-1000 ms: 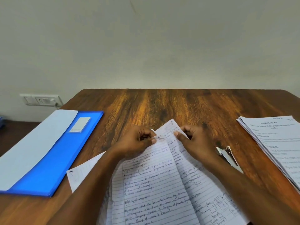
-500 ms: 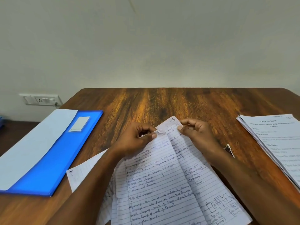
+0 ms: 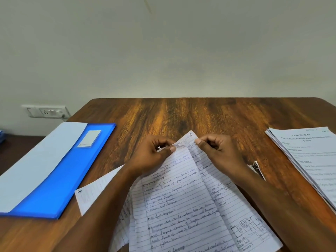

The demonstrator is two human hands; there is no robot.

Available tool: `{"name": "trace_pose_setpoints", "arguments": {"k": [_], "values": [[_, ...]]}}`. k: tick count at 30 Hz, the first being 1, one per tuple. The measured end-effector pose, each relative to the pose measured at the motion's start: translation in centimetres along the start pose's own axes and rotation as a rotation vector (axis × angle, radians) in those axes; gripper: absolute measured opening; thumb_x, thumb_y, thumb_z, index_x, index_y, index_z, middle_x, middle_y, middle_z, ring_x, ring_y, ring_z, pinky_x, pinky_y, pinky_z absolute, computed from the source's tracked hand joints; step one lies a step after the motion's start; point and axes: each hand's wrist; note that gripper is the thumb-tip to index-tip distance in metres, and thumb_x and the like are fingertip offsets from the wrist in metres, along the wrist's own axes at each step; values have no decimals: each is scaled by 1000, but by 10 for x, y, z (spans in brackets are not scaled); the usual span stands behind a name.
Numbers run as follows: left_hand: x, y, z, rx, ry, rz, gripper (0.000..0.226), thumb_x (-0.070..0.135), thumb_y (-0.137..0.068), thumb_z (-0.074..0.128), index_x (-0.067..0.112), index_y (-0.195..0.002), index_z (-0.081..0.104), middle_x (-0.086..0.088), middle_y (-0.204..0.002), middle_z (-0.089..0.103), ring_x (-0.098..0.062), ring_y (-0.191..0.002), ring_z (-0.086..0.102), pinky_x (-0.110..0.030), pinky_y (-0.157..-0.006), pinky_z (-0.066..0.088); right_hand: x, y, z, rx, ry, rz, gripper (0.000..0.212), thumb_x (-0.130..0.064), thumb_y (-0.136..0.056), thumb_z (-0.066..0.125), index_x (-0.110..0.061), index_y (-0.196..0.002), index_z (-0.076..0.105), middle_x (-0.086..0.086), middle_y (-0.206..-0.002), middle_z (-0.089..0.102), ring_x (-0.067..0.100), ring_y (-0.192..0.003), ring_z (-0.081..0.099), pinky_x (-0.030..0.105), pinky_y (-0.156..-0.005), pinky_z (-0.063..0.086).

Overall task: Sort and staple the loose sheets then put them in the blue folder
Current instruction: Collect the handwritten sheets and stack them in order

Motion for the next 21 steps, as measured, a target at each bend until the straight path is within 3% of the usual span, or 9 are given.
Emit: {"name": "trace_pose_setpoints", "arguments": {"k": [3,5,8,10,13,16,18,21], "values": [[4,0,5,146,-67,-36,18,19,-101,66,28,-106,80,16,-102,78,-1,-96,70,-27,-80,55,-8,5,6,-51,135,-45,36,-50,-101,54,-22,-87,73,-9,-76,68,4,-66,61,25,-56,46],[6,0,10,224,-103,-25,16,21,-100,67,27,-105,80,17,-102,76,2,-97,67,-25,-79,53,-12,10,10,-97,200,-43,41,-59,-99,49,-24,-92,69,-10,-77,66,1,-66,59,22,-58,45],[6,1,19,252,-103,30,13,22,-98,70,28,-104,79,16,-103,73,-3,-100,67,-29,-80,55,-11,13,15,-125,291,-57,31,-49,-101,59,-25,-119,68,-10,-100,73,7,-86,69,39,-74,60],[6,1,23,290,-119,60,10,23,-96,73,28,-104,78,17,-103,71,-5,-101,66,-31,-83,58,-12,13,16,-112,289,-40,28,-36,-101,64,-24,-127,66,-9,-107,74,8,-93,70,39,-78,61],[10,2,28,345,-86,84,5,21,-94,76,24,-98,75,15,-103,69,-7,-99,67,-30,-84,58,-16,14,18,-116,256,0,26,-29,-101,67,-24,-126,67,-10,-108,73,6,-96,70,32,-79,60],[10,0,32,347,-119,130,5,21,-94,75,21,-98,73,12,-104,69,-9,-99,67,-27,-83,56,-15,15,20,-151,224,36,20,-26,-103,63,-25,-122,66,-11,-104,73,4,-92,70,34,-78,60],[10,1,31,323,-127,136,13,23,-96,73,22,-108,69,14,-107,69,-7,-103,66,-24,-86,55,-16,16,23,-156,221,23,15,-23,-104,61,-26,-118,64,-10,-99,73,5,-87,70,35,-75,60],[13,3,22,158,-10,45,30,21,-99,69,25,-127,59,9,-110,71,-9,-103,70,-26,-85,60,-18,18,26,-167,152,20,17,-19,-105,58,-26,-119,64,-7,-99,74,7,-87,72,34,-74,60]]}}
Point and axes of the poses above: each hand's wrist, its own y-axis away from the middle knuckle, its own z-axis out of the palm, x = y × z
